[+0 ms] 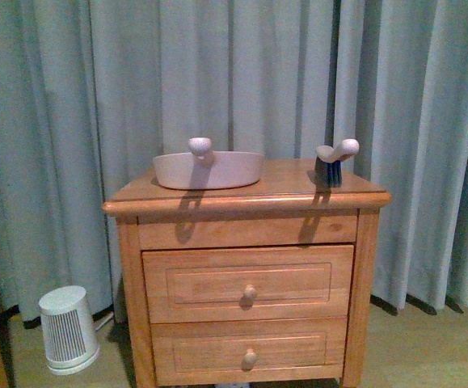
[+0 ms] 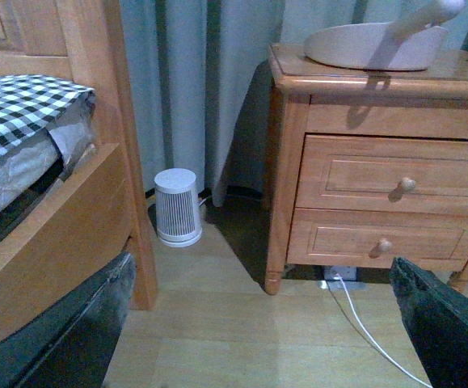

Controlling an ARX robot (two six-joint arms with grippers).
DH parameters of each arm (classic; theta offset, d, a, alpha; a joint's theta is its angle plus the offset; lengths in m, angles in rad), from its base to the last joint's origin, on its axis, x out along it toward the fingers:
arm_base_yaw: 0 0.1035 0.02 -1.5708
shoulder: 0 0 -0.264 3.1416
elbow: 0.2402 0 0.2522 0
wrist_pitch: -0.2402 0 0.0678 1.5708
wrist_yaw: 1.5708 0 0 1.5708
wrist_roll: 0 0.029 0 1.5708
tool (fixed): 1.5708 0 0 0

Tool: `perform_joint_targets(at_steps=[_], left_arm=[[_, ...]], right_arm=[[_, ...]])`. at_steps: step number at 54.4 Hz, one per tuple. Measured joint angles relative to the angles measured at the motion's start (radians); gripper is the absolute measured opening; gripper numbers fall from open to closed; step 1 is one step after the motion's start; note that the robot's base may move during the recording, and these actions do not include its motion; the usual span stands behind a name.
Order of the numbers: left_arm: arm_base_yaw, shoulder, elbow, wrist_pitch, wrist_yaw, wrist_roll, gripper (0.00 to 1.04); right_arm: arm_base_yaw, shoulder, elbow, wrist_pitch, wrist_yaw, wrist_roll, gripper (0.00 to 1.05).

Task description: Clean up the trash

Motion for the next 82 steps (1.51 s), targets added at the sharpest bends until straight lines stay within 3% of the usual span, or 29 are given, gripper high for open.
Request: perform_joint_targets(at_steps=[82], left_arm=[[0.000,0.000,0.000,0.000,0.000,0.000,0.97]], right_arm=[[0.000,-0.001,0.000,0.000,0.000,0.000,0.97]])
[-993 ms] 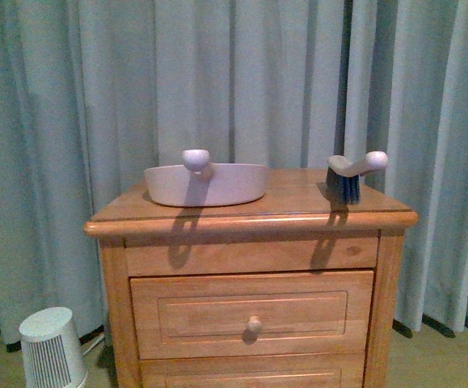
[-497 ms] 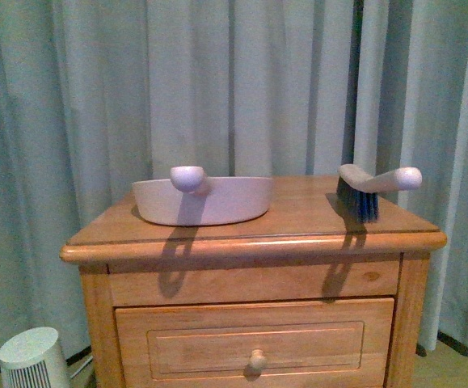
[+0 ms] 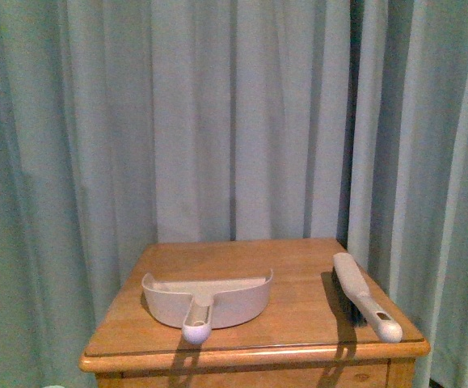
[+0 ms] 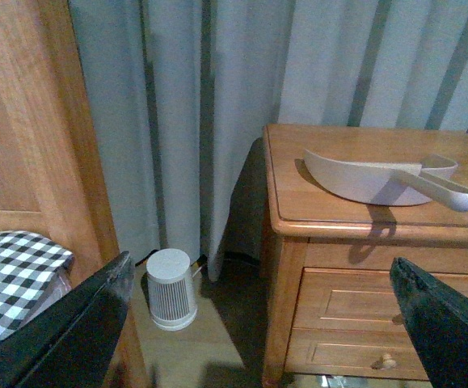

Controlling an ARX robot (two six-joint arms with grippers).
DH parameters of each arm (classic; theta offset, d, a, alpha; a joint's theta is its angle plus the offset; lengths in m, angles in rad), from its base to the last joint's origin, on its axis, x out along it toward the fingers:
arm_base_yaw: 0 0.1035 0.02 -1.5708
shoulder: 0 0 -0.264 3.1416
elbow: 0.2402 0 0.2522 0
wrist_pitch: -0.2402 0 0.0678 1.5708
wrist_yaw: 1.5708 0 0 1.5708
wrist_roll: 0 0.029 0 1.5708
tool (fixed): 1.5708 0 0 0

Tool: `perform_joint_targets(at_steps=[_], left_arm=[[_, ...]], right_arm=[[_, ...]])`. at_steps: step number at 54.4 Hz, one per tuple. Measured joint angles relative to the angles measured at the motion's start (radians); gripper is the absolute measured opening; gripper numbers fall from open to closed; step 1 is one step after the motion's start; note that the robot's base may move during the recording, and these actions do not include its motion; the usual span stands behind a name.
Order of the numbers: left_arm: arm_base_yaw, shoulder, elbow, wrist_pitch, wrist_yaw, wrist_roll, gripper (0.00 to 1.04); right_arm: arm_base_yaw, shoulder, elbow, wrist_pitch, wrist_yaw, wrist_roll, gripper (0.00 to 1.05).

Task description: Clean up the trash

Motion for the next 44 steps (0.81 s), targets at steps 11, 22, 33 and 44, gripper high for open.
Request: perform_joint_targets(at_steps=[11,22,33,44], left_arm=[[-0.024,0.285,0.108,-0.020,-0.064,-0.039,0.97],[-0.130,0.795,0.457,0.137,-0.162,0.115,0.97],[-0.262,1.185,0.822,0.065,-0.298,0.211,0.97],[-0.372,1.564,1.196,-0.080,-0.464,0.273,0.97]], right_arm=[[0.000,0.000,0.000,0.000,-0.001,0.000,0.97],[0.000,0.000,0.000,0.000,0.000,0.000,0.97],[0.000,0.000,0.000,0.000,0.000,0.000,0.97],[0.000,0.000,0.000,0.000,0.000,0.000,0.97]])
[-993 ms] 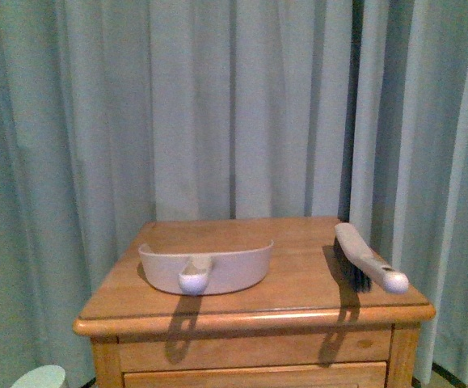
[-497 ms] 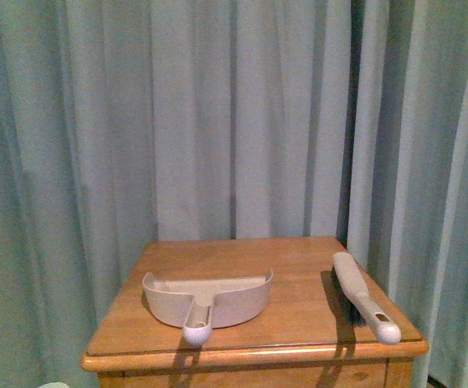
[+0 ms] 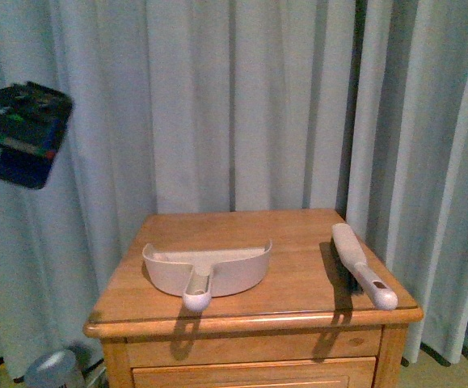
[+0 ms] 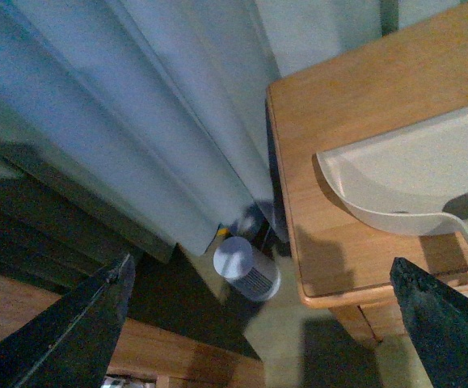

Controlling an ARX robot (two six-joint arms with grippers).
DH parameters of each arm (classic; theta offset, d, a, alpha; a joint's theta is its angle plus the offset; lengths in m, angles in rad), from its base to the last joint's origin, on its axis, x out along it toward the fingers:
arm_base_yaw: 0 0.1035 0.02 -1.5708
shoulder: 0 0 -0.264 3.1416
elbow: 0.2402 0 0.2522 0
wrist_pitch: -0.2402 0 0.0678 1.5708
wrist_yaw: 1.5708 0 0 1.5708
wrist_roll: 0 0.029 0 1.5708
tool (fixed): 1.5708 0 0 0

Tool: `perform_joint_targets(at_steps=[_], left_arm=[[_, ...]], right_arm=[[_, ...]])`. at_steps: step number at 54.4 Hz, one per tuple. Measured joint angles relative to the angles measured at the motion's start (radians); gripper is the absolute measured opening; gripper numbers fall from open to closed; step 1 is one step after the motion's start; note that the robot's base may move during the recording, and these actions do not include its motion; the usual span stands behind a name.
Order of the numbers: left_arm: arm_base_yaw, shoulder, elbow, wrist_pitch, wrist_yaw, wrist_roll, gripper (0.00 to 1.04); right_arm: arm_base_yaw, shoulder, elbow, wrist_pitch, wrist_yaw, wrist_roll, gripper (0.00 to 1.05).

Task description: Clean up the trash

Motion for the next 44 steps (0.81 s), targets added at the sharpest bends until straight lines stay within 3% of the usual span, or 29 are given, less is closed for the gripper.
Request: perform_joint_targets(at_steps=[18,32,44], left_arm=[[-0.117,0.327,0.285,-0.215,0.026,-0.154,0.97],[-0.121,0.437,0.393,-0.332,0.103,-0.303,0.97],[-0.118,0.513,0.473,-0.375,0.097,-0.354,0.97]], right_arm=[[0.000,0.000,0.000,0.000,0.000,0.000,0.97],[0.000,0.000,0.000,0.000,0.000,0.000,0.97],[0.000,0.000,0.000,0.000,0.000,0.000,0.97]])
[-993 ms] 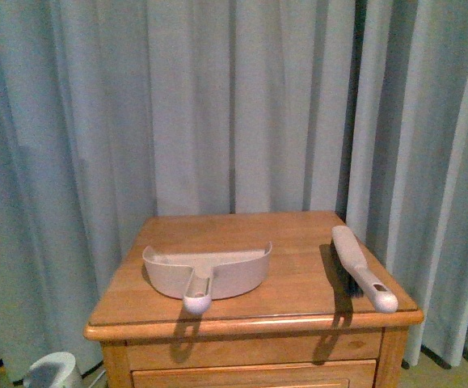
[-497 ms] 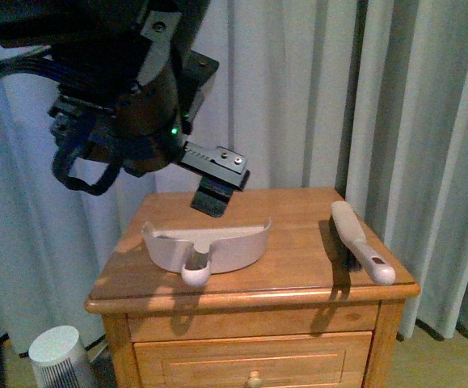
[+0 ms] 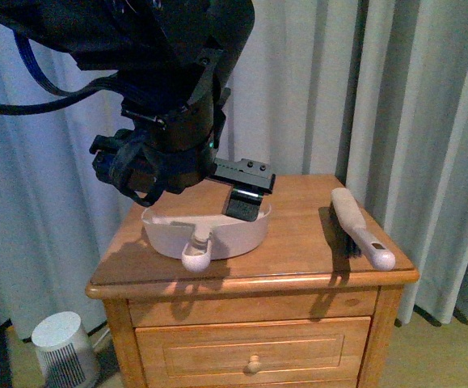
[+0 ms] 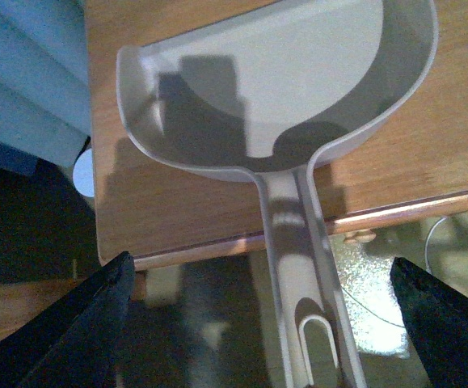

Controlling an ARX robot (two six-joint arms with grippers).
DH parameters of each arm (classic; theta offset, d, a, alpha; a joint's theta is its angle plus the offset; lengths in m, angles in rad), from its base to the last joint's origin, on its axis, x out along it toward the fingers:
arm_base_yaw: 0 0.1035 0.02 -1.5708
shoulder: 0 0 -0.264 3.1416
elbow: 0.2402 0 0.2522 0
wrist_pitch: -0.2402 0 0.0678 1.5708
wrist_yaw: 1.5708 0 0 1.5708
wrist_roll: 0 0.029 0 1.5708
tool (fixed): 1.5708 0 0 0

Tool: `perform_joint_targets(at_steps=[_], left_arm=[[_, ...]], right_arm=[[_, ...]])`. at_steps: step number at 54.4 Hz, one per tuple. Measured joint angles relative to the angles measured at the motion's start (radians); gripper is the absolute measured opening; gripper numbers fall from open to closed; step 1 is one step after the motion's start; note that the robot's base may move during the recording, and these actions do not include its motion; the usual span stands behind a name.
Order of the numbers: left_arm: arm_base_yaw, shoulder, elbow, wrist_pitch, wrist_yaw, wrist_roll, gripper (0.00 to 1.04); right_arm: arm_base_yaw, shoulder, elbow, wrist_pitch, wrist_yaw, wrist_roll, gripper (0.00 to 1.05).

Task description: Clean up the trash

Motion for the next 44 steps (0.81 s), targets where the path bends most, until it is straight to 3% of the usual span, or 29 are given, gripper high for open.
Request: perform_joint_targets(at_steps=[44], left_arm=[[0.000,0.088,0.008,-0.002,0.025,-0.073,0.97]], right_arm=[[0.000,0.000,0.000,0.000,0.000,0.000,0.97]])
